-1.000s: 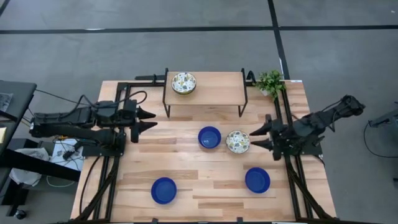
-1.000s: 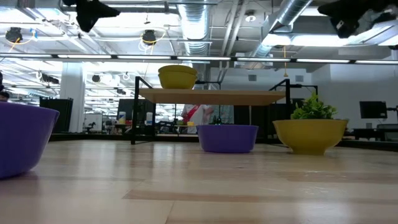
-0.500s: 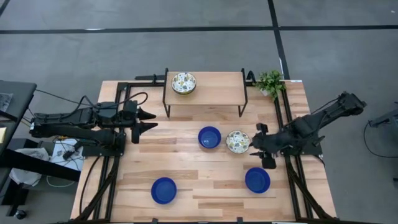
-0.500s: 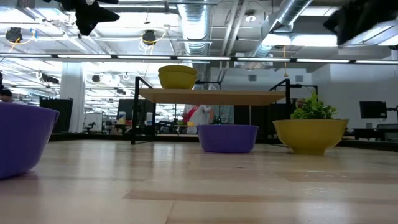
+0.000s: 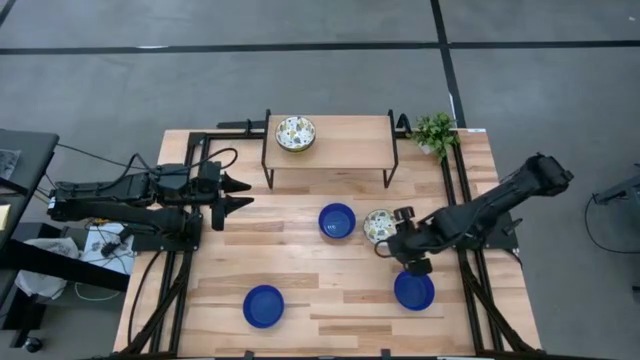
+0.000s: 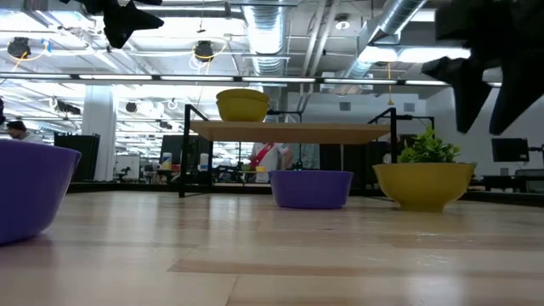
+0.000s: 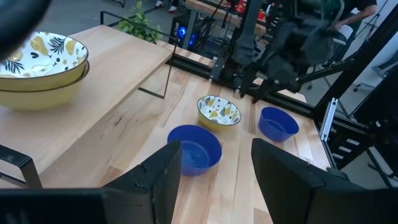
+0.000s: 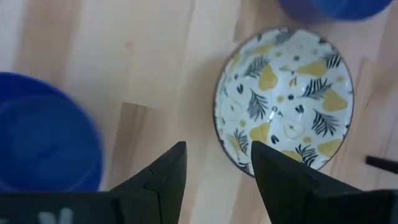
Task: Pick & Place Mini bowls
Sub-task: Stack the white bowl on top of the white bowls on the shelf
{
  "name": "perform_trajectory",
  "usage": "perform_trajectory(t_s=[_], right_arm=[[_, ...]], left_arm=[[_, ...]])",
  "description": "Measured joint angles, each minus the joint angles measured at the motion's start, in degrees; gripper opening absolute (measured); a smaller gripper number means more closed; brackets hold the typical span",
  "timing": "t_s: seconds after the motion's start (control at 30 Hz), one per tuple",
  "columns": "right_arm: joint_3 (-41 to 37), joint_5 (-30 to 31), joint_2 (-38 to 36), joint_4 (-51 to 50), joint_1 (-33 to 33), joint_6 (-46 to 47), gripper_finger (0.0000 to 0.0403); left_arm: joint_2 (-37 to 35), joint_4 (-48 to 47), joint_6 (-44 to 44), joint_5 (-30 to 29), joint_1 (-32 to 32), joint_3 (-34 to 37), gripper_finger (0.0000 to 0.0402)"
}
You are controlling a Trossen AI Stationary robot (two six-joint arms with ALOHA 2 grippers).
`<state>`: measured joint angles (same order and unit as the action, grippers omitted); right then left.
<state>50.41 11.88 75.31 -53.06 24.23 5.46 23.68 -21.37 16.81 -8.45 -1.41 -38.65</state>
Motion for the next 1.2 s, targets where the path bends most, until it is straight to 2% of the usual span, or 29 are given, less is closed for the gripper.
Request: perform_trajectory(t_s=[0.27, 0.83, 0.97, 1.2], right_arm=[[0.0, -2.8, 6.7, 2.5, -4.4, -6.8, 0.0168], [0.0, -2.9, 14.9, 4.3, -6.4, -8.9, 0.0165], [0.0, -2.7, 15.9, 5.6, -6.4, -8.9, 0.0142], [0.0, -2.6, 15.8, 5.8, -6.4, -8.8, 0.0068]], left_arm=[[0.2, 0.0, 0.0, 0.0, 0.0, 0.0, 0.0192], [1.1, 0.0, 0.0, 0.0, 0.0, 0.0, 0.0192], [1.3, 0.1, 0.0, 0.0, 0.0, 0.0, 0.0192], [1.2, 0.8, 0.0, 0.0, 0.0, 0.0, 0.0192]])
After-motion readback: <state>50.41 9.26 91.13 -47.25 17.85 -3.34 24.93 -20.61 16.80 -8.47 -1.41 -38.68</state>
